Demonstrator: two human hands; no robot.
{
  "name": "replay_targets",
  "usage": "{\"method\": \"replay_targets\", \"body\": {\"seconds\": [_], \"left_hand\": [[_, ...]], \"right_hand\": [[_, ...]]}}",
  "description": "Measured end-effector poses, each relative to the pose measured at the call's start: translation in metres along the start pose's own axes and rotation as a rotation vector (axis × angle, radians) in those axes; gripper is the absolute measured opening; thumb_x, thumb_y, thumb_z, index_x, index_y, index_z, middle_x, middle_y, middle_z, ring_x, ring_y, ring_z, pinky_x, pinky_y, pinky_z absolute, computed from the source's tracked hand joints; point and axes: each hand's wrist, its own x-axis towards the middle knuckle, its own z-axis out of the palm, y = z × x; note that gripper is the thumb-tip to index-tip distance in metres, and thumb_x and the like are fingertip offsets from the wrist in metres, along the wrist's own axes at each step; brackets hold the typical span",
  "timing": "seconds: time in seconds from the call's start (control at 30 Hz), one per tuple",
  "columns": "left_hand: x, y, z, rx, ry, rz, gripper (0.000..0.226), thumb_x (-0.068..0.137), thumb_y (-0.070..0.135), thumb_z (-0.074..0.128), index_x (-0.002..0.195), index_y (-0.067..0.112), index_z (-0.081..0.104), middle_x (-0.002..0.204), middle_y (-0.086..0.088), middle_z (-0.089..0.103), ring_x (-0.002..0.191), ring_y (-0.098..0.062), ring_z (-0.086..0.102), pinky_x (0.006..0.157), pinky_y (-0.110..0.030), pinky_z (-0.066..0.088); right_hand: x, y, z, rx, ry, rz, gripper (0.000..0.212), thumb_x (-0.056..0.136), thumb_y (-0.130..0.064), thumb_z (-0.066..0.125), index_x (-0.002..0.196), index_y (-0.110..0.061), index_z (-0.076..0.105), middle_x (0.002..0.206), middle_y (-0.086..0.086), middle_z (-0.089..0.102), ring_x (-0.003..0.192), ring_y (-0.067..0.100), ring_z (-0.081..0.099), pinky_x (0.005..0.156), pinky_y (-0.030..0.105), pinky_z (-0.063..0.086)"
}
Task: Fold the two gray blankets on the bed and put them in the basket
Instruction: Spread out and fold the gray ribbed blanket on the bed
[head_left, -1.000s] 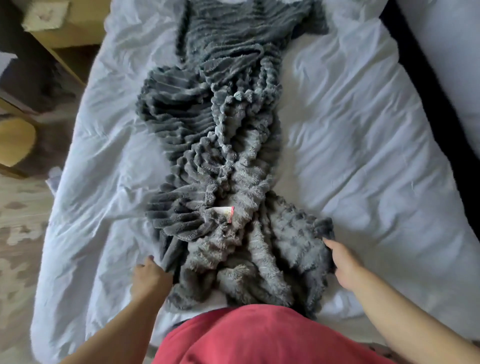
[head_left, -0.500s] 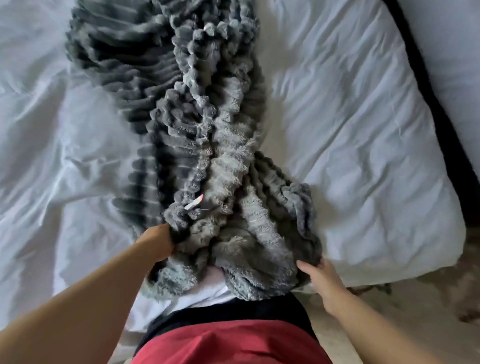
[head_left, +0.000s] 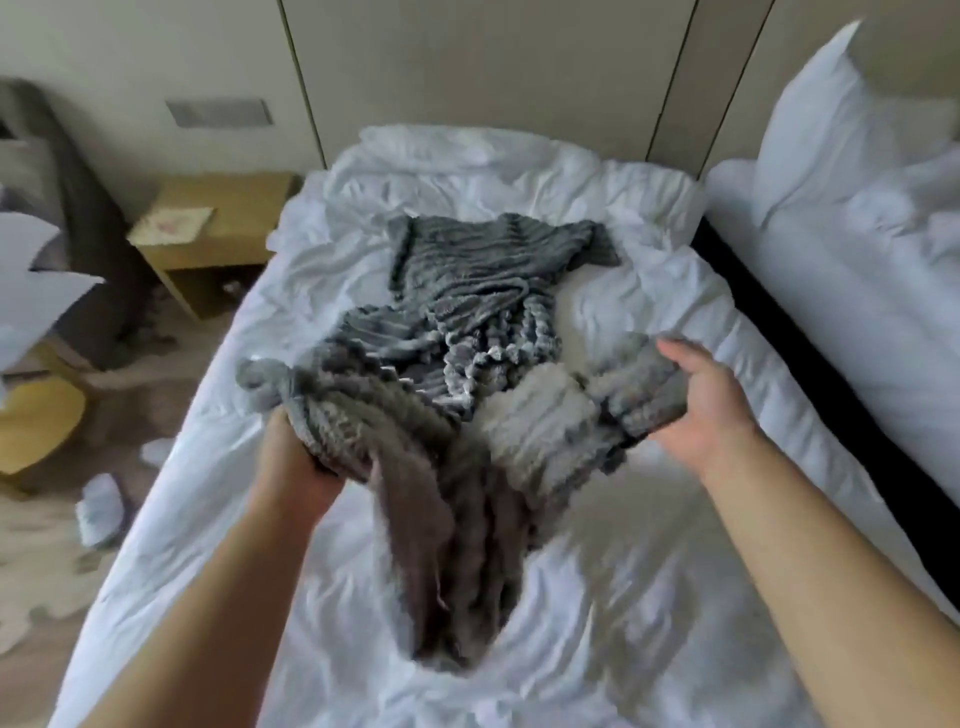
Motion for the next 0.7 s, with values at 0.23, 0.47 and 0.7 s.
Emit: {"method": "replay_targets", "body": {"seconds": [0.23, 0.47, 0.7], "left_hand": [[-0.027, -0.013, -0.023, 0.357, 0.073, -0.094, 0.044, 0.088, 0.052, 0.057, 0.113, 0.017, 0.062, 0.087, -0.005, 0.072, 0.072, -0.021, 0.07, 0.06, -0.027, 0.054], [-0.064, -0.09, -0.108, 1.301, 0.261, -0.546, 0.054, 0.087, 0.004, 0.058, 0.138, 0.011, 0.043, 0.134, -0.014, 0.052, 0.081, -0.017, 0.06, 0.05, -0.011, 0.048], [-0.023, -0.1, -0.138, 1.48, 0.463, -0.25, 0.026, 0.071, 0.006, 0.062, 0.096, 0.002, 0.056, 0.089, -0.02, 0.062, 0.068, -0.03, 0.056, 0.056, -0.032, 0.05]], "right_hand": [[0.019, 0.027, -0.061, -0.492, 0.295, 0.02, 0.024, 0.087, -0.016, 0.061, 0.106, -0.002, 0.067, 0.089, 0.016, 0.069, 0.075, 0.03, 0.067, 0.067, 0.038, 0.055], [-0.011, 0.187, -0.202, -0.982, 0.341, 0.625, 0.046, 0.102, 0.0, 0.032, 0.138, 0.025, 0.016, 0.151, 0.032, 0.023, 0.139, 0.033, 0.031, 0.101, 0.026, 0.027], [0.007, 0.129, -0.197, -1.261, 0.59, 0.002, 0.017, 0.088, -0.005, 0.051, 0.101, -0.002, 0.061, 0.092, 0.019, 0.061, 0.072, 0.032, 0.052, 0.065, 0.035, 0.039]]}}
